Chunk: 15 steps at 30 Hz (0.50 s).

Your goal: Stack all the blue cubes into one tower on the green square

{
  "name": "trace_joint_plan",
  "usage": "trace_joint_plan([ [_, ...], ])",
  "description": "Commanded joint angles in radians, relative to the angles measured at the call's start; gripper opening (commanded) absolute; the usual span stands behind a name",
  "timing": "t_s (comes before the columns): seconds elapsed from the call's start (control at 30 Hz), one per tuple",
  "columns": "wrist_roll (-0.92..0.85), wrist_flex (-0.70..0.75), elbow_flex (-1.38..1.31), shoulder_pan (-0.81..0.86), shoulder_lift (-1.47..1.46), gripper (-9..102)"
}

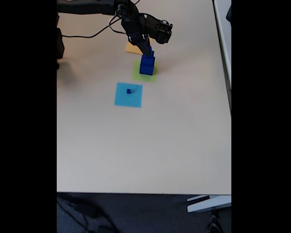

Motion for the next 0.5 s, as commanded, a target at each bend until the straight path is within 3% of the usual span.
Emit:
trace_joint_plan([
  [0.0, -0.003, -0.023, -0.003, -0.005, 0.086, 7],
  [0.47, -0.025, -0.037, -0.005, -0.009, 0.095, 16],
])
